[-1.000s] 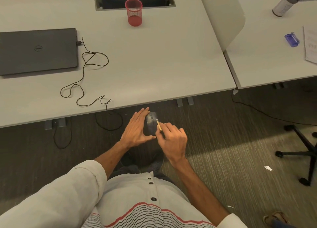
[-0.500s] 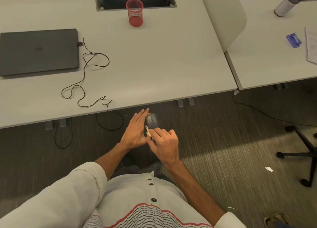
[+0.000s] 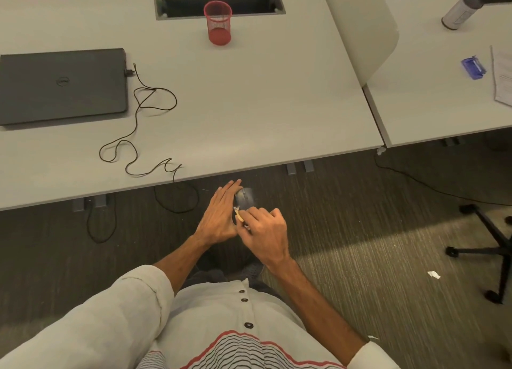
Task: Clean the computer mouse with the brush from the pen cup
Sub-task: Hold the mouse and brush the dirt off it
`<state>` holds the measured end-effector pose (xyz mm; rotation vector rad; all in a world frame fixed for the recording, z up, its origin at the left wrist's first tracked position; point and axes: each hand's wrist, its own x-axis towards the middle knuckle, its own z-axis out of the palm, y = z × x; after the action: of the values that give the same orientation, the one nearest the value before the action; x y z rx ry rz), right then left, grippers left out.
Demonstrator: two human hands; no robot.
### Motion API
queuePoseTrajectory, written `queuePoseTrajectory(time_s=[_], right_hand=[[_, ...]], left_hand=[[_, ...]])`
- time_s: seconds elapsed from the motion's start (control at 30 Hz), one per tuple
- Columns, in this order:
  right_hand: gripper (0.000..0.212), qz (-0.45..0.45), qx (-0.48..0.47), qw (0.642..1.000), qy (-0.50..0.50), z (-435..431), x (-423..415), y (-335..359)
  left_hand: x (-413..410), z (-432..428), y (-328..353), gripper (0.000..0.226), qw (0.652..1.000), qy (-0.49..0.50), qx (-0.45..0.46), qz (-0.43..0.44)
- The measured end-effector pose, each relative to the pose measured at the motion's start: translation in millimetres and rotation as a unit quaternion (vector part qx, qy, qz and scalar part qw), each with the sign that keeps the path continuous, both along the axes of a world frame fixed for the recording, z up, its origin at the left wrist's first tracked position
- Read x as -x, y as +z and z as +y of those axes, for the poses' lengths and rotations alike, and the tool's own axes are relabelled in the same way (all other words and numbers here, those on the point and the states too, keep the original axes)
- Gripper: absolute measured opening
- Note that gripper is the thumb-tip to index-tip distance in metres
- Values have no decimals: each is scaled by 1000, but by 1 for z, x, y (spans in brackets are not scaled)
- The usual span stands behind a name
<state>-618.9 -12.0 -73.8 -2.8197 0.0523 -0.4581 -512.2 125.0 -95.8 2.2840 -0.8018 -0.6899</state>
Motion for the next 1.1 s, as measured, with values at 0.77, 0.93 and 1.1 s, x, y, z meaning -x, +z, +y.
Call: queuePoseTrajectory(time_s=[0.77,0.93,1.1], right_hand=[[21,-17,-18,999,-29,-10,-13,6],[25,0,29,998,-51,-23,-21,11],[24,32,76,996,18,-22,-26,8]], left_hand=[[-6,1,6,111,1000,17,13,-9],[-6,2,6,118,1000,8,10,-9],[-5,1,7,117,1000,9,12,-10]])
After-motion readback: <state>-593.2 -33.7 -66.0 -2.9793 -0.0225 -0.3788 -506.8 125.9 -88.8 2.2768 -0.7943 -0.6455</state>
